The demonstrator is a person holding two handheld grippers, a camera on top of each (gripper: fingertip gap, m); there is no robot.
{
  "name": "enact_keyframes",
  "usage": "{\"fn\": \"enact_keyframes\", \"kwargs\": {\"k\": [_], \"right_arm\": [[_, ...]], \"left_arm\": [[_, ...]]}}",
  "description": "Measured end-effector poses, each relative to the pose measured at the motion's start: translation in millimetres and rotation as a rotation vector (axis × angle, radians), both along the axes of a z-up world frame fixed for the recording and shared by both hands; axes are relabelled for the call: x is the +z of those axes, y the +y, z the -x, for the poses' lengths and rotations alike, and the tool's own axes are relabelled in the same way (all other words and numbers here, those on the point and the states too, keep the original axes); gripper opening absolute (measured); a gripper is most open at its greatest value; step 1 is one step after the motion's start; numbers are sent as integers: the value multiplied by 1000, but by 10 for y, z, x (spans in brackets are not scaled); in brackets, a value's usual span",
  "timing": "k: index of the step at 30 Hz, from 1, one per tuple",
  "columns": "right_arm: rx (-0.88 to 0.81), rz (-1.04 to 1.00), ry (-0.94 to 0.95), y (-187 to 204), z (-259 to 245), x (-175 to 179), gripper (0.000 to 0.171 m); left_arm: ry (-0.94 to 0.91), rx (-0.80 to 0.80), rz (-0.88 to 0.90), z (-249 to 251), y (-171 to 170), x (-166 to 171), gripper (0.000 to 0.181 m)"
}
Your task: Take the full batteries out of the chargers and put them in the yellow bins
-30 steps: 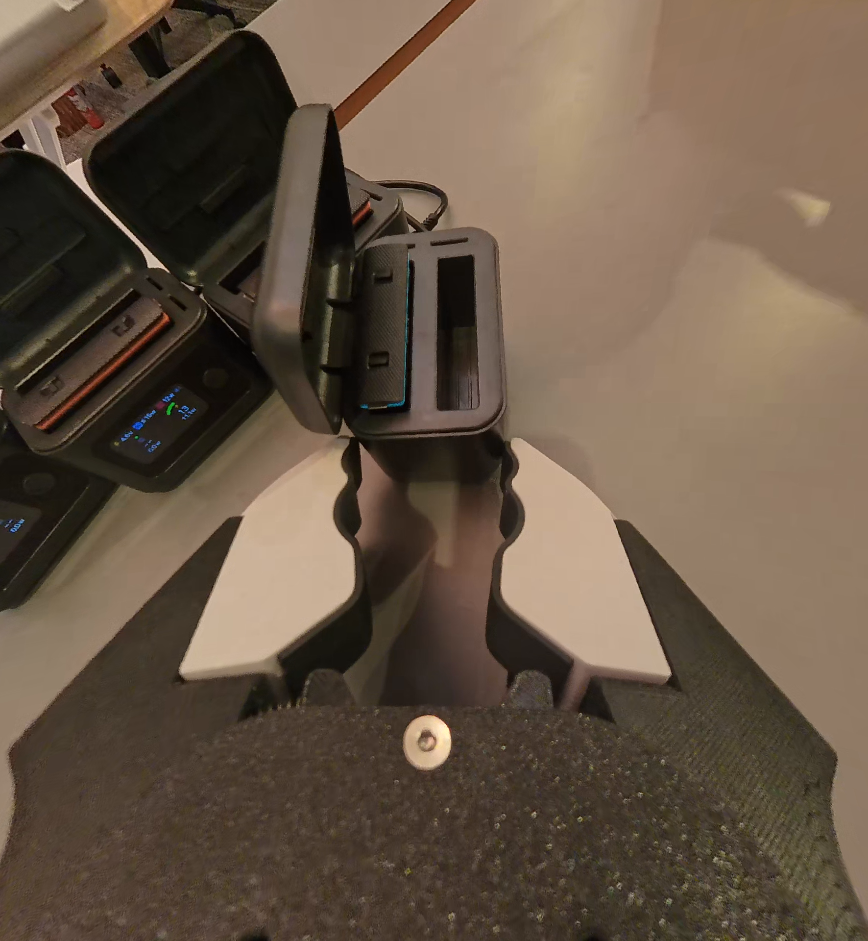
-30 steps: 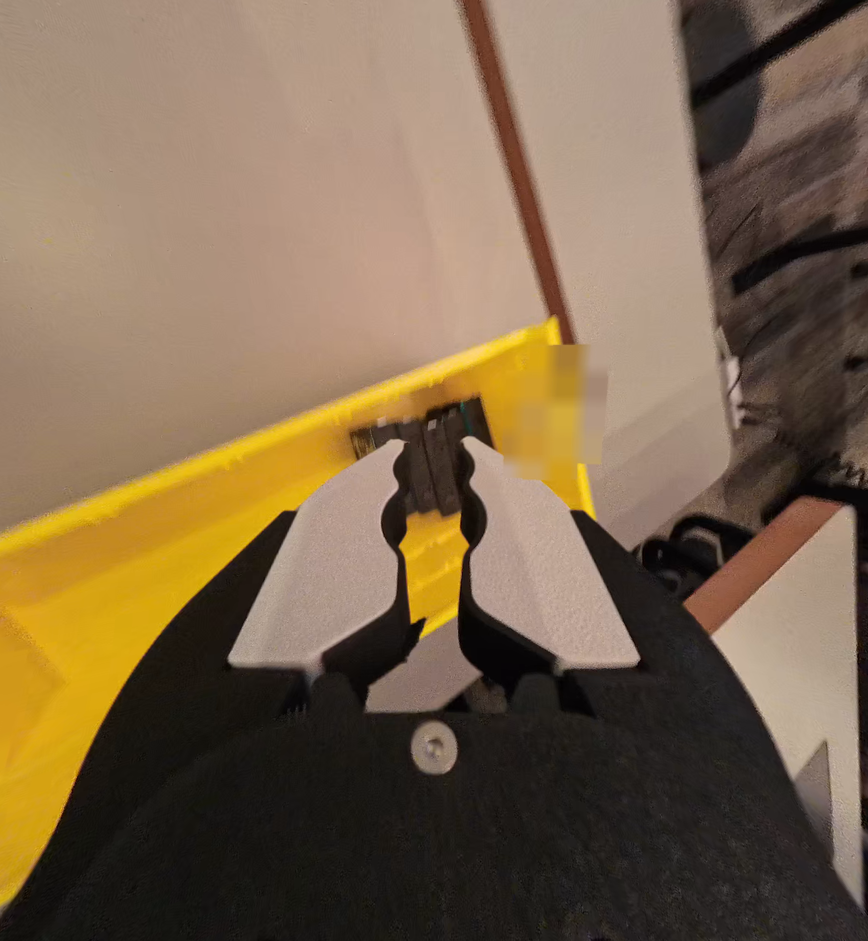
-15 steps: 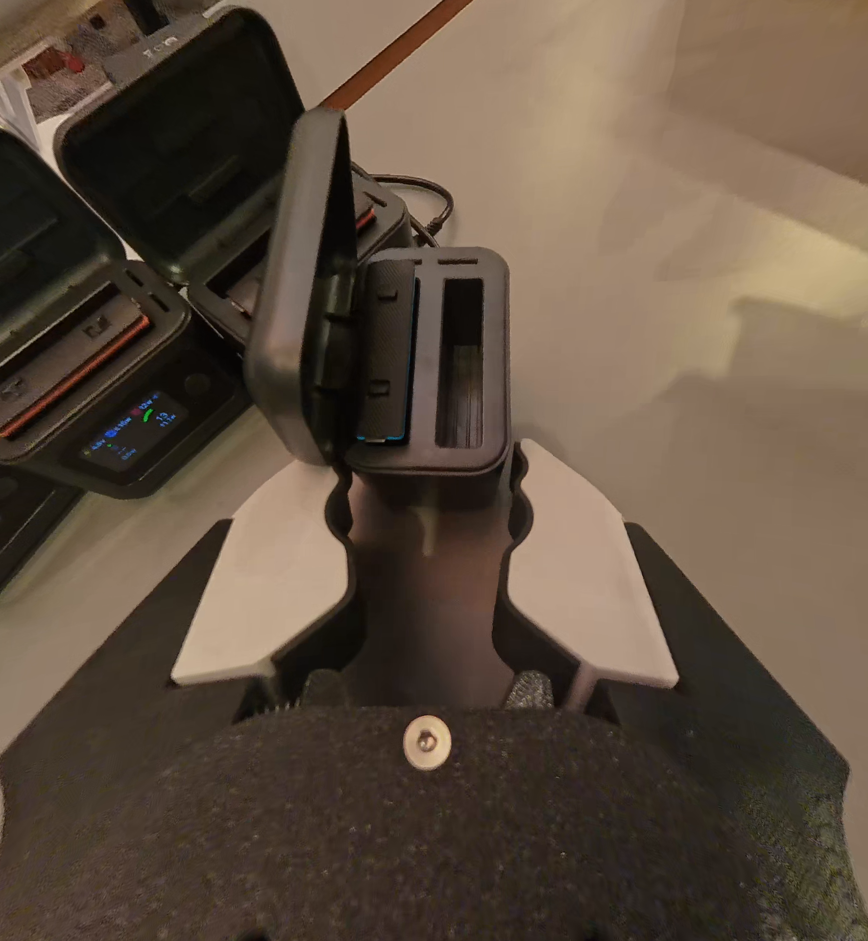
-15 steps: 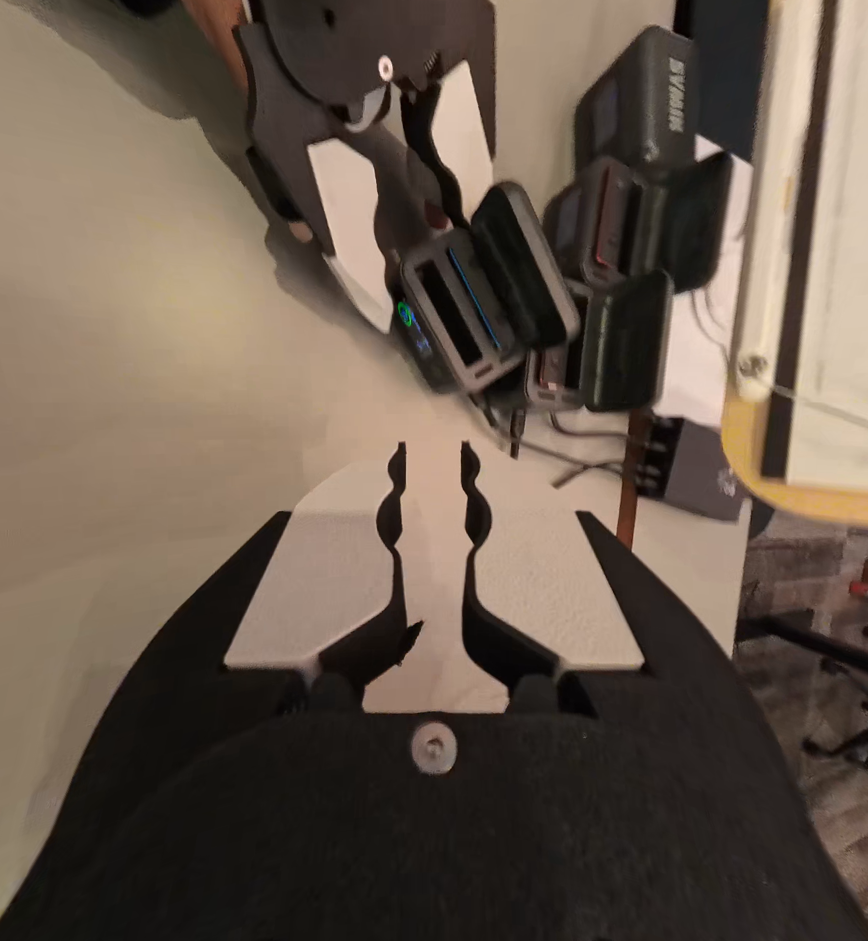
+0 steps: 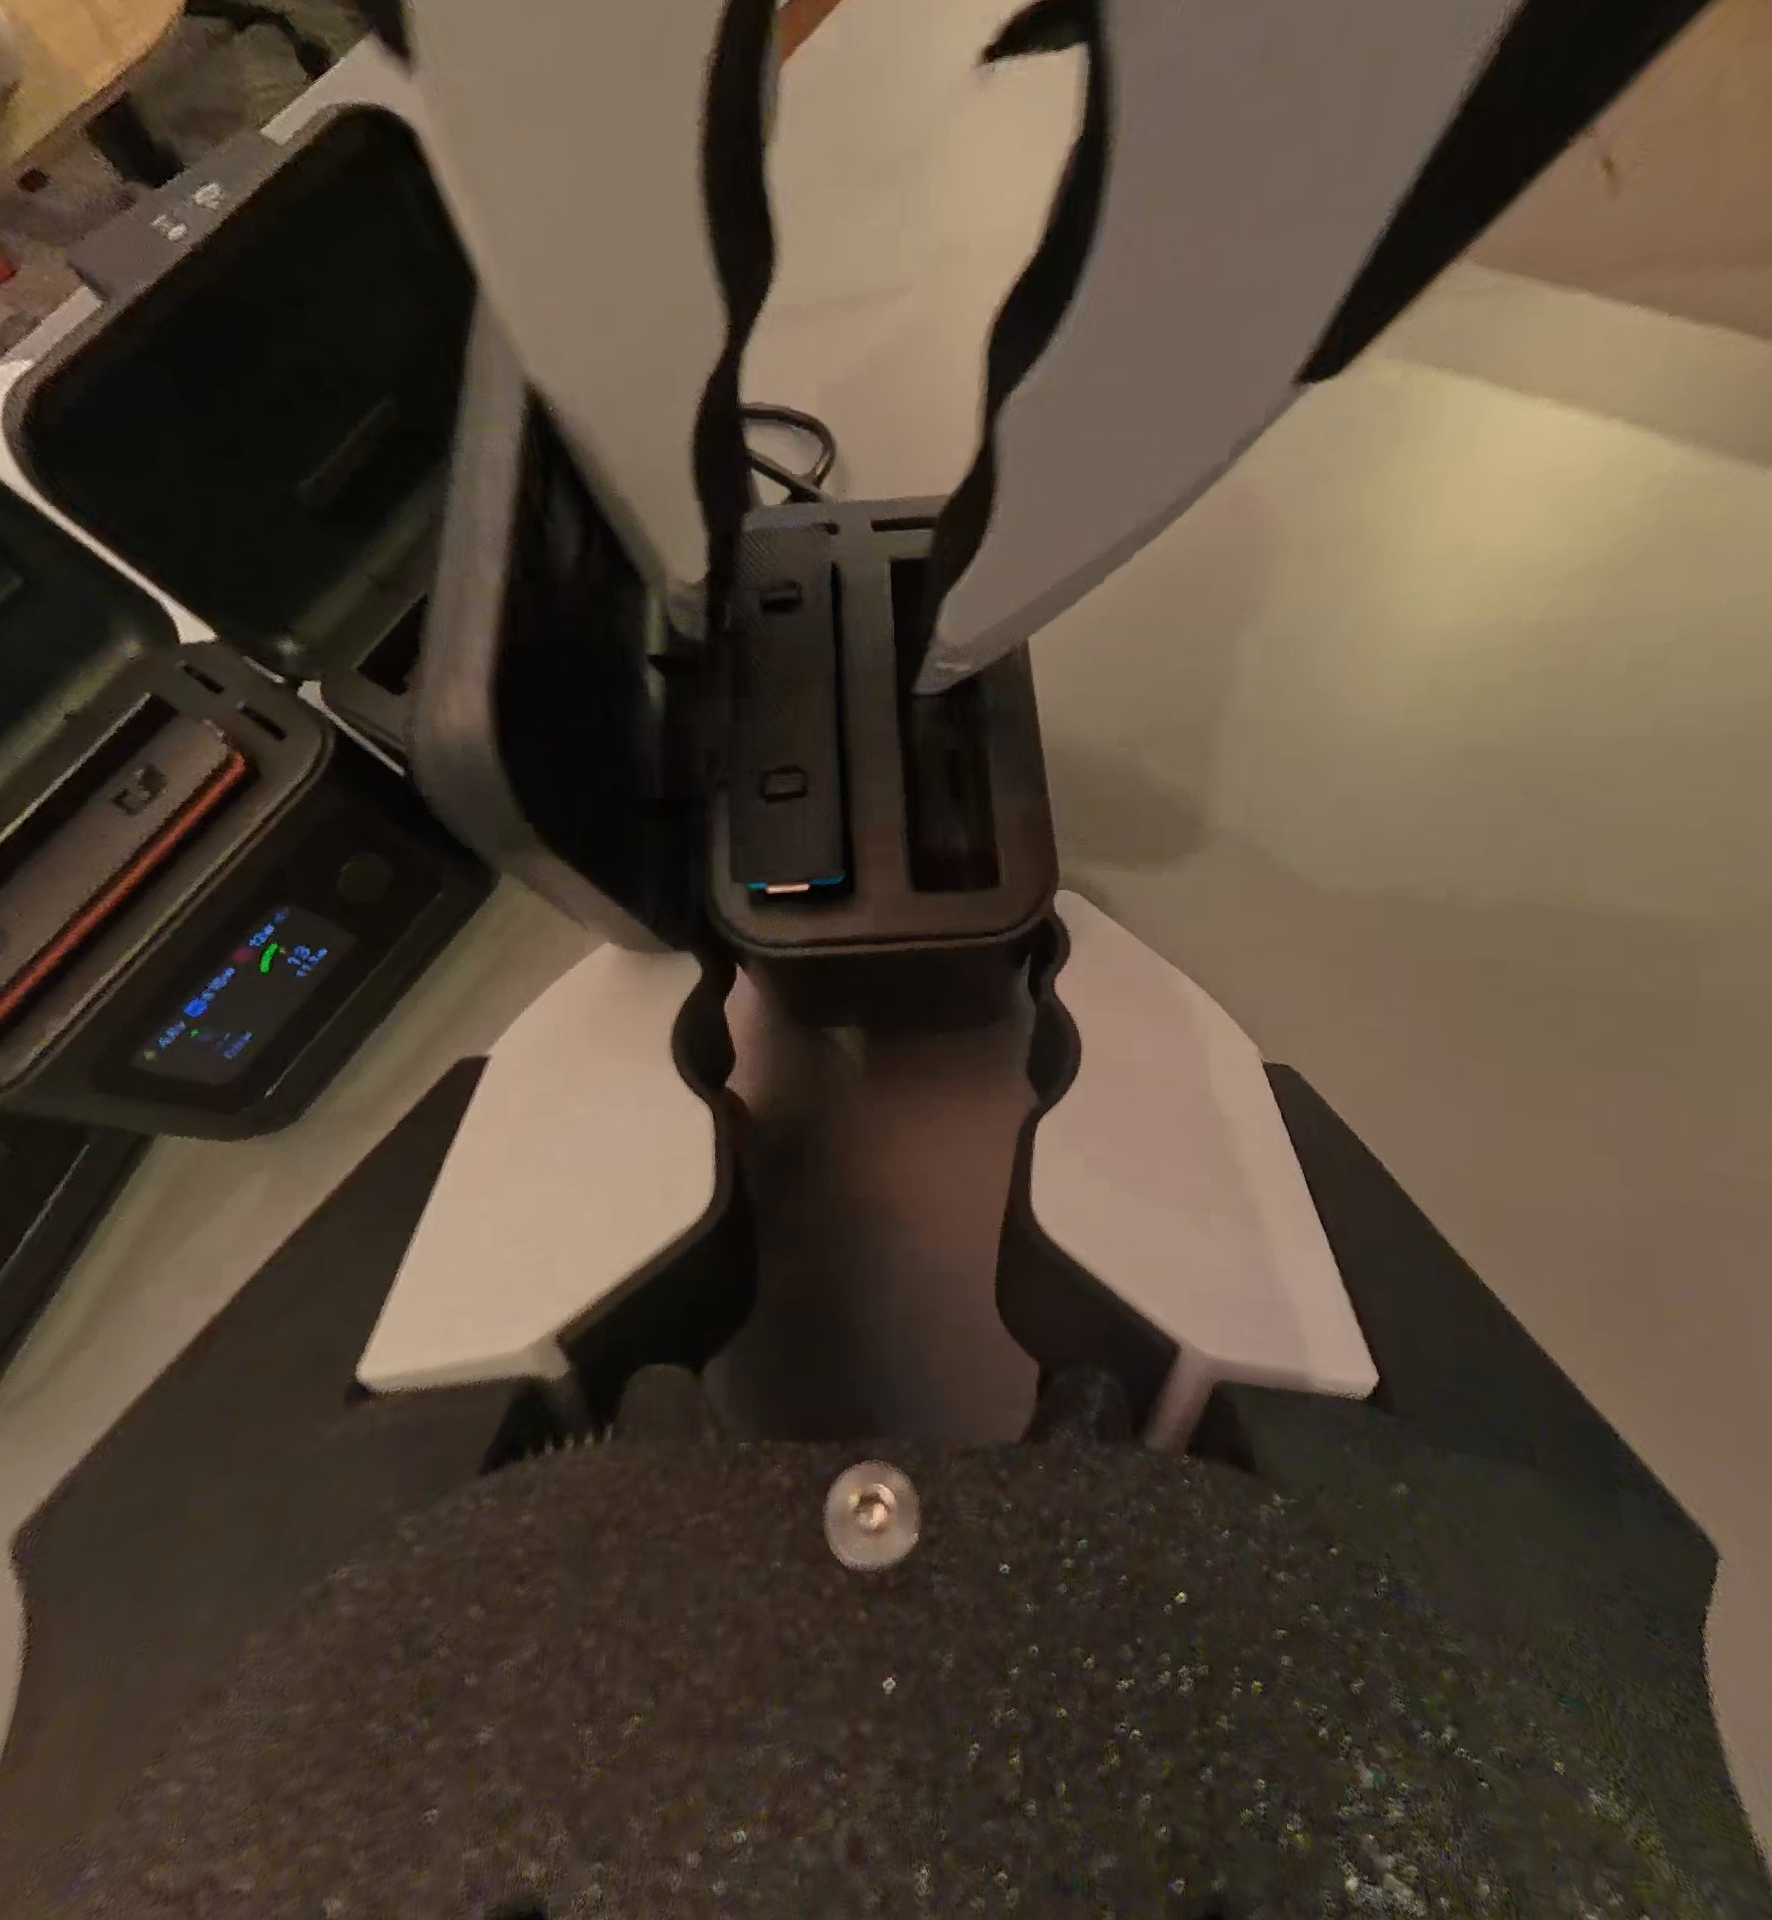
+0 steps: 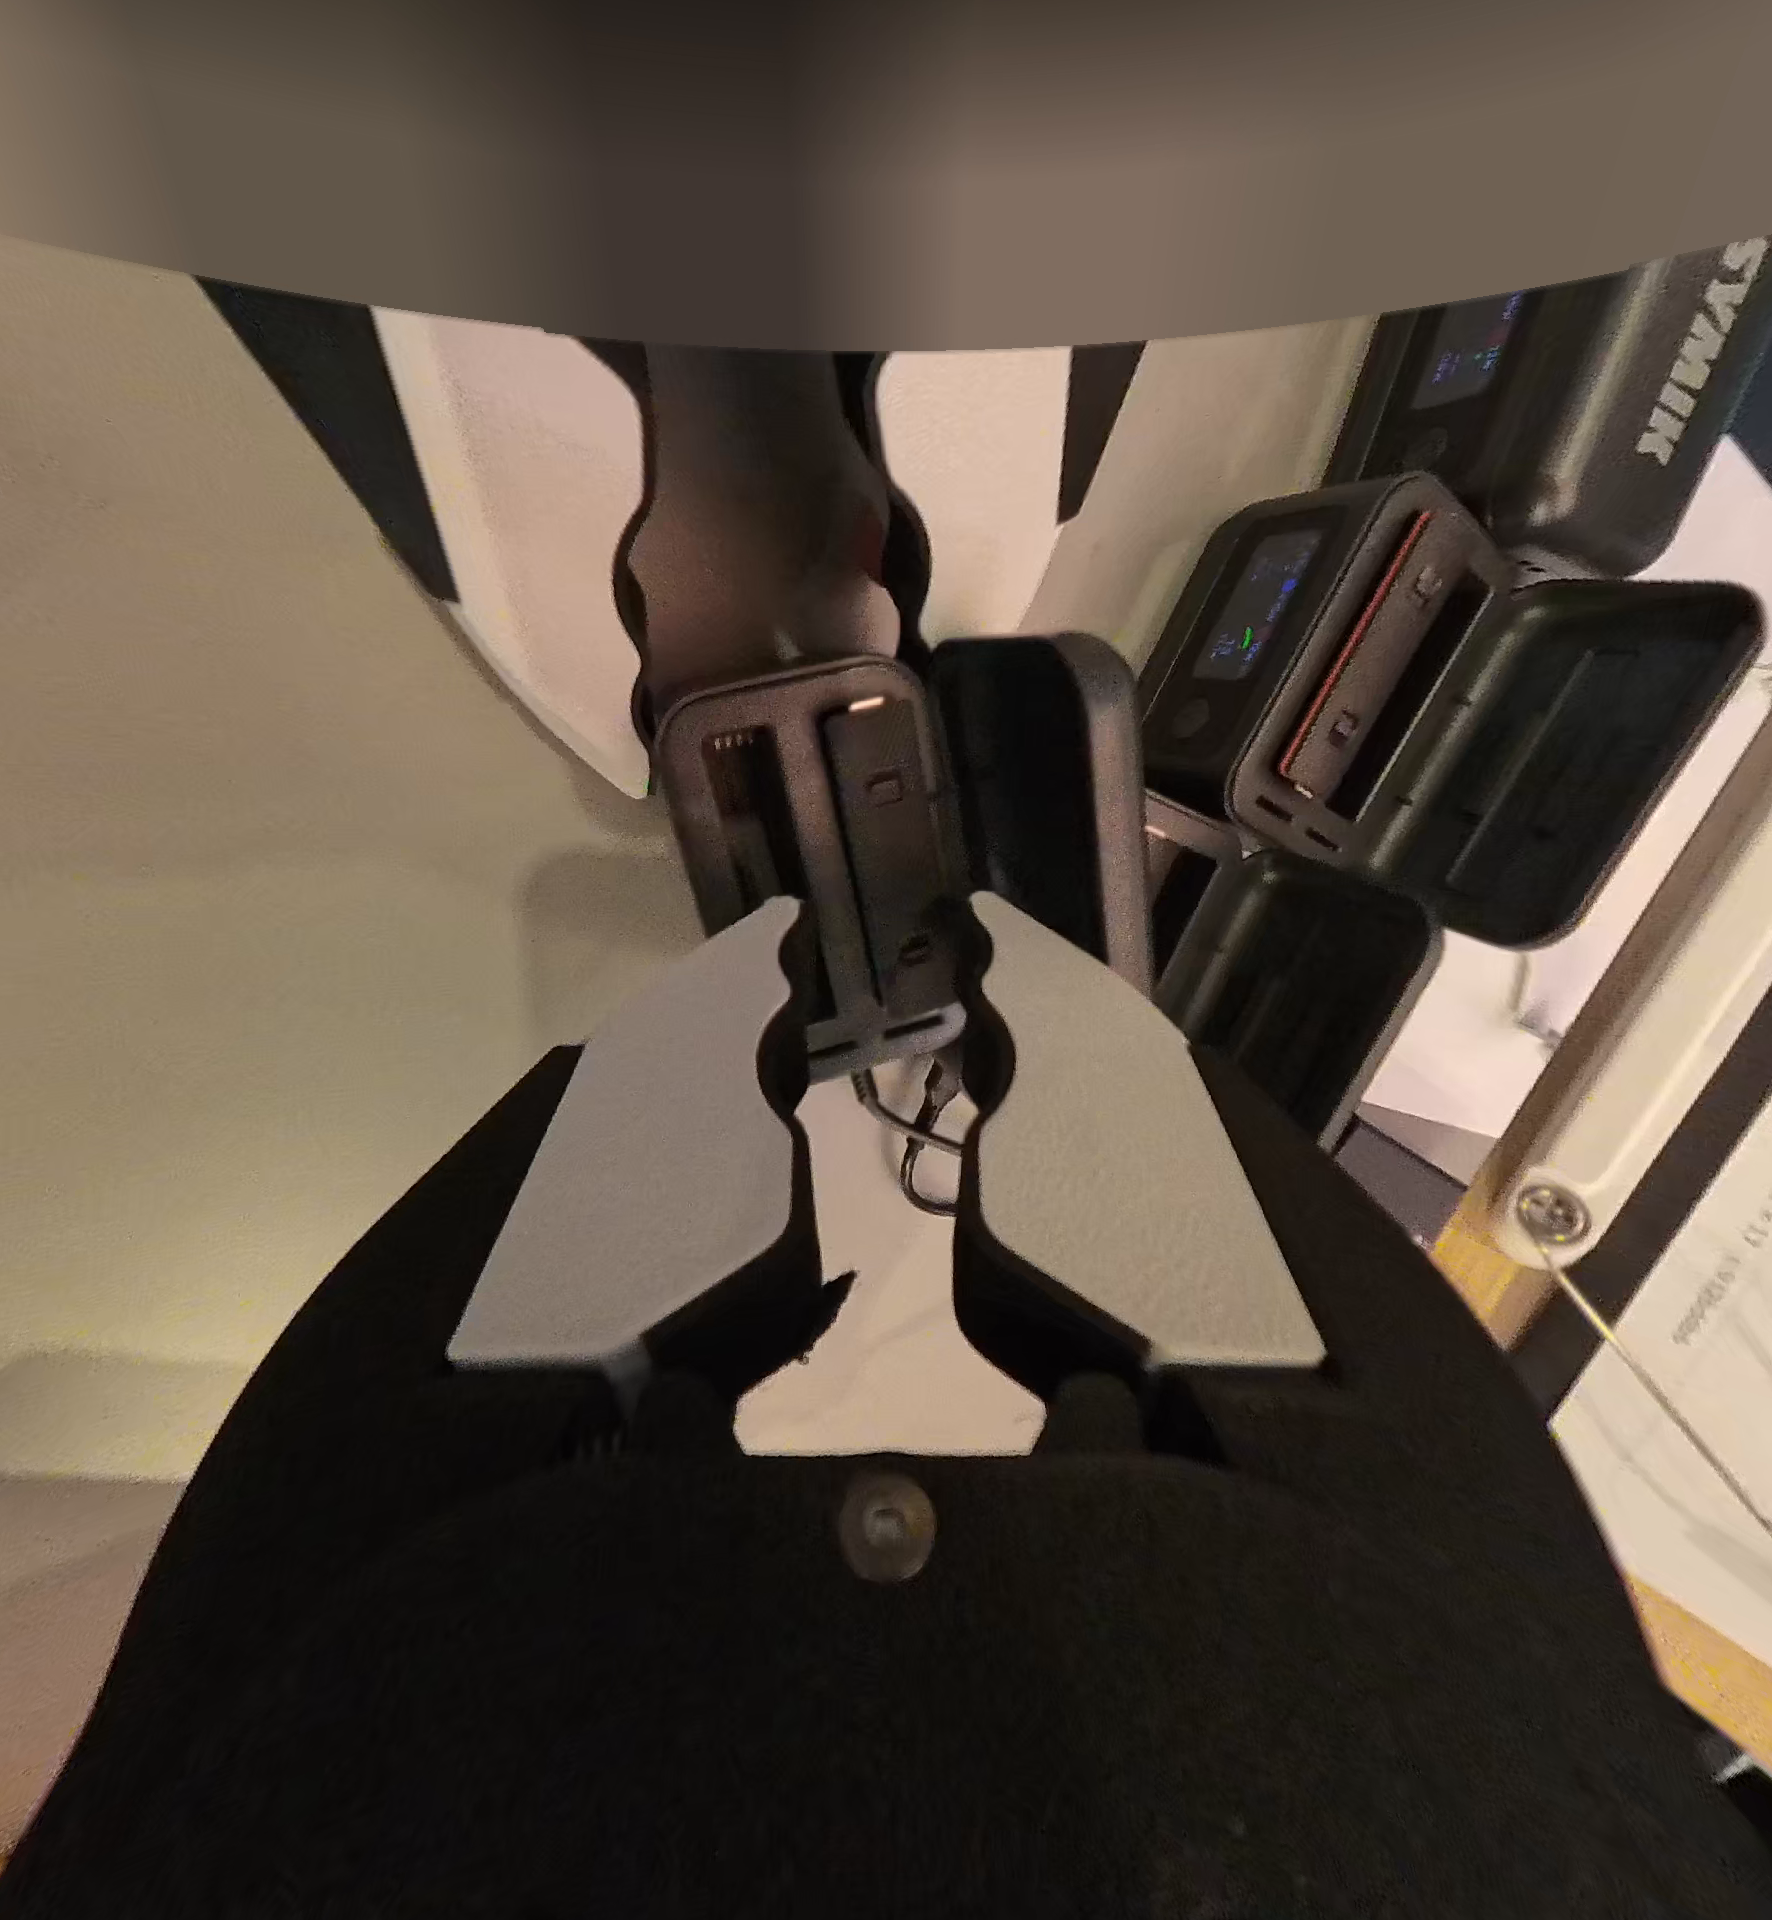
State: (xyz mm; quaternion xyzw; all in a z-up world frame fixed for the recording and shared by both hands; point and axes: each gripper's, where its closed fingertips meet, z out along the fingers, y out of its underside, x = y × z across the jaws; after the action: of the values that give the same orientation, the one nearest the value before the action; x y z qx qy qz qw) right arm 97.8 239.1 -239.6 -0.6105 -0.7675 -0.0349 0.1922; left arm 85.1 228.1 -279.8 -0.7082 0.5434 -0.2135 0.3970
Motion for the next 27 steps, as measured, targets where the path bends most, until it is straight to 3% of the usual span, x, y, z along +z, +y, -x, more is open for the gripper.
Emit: {"fn": "enact_keyframes", "kwargs": {"k": [11, 27], "right_arm": [[85, 124, -192, 20, -6, -13, 15], [125, 130, -99, 13, 37, 98, 14]], "left_arm": [[-22, -97, 6, -12, -19, 13, 55], [-60, -82, 26, -21, -19, 71, 54]]}}
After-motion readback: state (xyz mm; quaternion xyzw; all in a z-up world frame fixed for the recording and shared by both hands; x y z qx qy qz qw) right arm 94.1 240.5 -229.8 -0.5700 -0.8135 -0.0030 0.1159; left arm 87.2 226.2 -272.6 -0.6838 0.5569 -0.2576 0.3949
